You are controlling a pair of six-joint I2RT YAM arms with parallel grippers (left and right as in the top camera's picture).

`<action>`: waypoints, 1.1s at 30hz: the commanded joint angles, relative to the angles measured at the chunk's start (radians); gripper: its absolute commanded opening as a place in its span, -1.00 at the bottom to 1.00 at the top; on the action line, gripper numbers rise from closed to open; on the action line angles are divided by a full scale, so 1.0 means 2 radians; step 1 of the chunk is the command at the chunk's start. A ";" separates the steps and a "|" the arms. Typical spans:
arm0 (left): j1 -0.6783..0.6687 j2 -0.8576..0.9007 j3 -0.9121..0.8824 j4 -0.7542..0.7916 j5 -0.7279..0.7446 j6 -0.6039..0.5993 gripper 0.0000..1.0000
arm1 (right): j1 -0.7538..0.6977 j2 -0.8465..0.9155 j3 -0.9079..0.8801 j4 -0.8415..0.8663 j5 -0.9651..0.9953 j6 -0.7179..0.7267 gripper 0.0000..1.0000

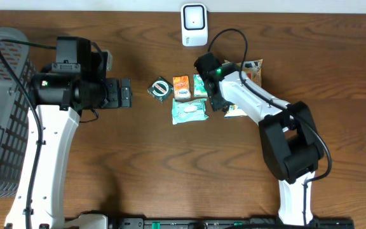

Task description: Scan the item barcode

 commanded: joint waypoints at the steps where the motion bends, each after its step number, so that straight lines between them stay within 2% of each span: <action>1: -0.002 0.001 -0.002 -0.003 -0.005 0.000 0.96 | -0.001 0.005 -0.006 0.004 0.034 0.017 0.70; 10: -0.002 0.001 -0.002 -0.003 -0.005 0.000 0.95 | -0.010 0.006 -0.057 0.060 0.036 0.016 0.60; 13: -0.002 0.001 -0.002 -0.003 -0.005 0.000 0.95 | -0.015 0.006 -0.078 0.086 0.036 0.013 0.47; 15: -0.002 0.001 -0.002 -0.003 -0.005 0.000 0.96 | -0.021 0.006 -0.088 0.094 0.031 0.013 0.11; 16: -0.002 0.001 -0.002 -0.003 -0.005 0.000 0.96 | -0.024 0.006 -0.089 0.094 0.025 0.013 -0.21; 18: -0.002 0.001 -0.002 -0.003 -0.005 0.000 0.95 | -0.030 0.006 -0.089 0.094 0.002 0.013 -0.63; 20: -0.002 0.001 -0.002 -0.003 -0.005 0.000 0.96 | -0.033 0.006 -0.084 0.092 -0.014 0.008 -0.91; 21: -0.002 0.001 -0.002 -0.003 -0.005 0.000 0.96 | -0.034 0.006 -0.080 0.089 -0.023 0.005 -0.98; 28: -0.002 0.001 -0.002 -0.003 -0.005 0.000 0.95 | -0.053 -0.014 -0.009 0.016 -0.083 0.004 -0.98; 33: -0.002 0.001 -0.002 -0.003 -0.005 0.000 0.96 | -0.081 -0.043 0.035 -0.010 -0.246 -0.063 -0.98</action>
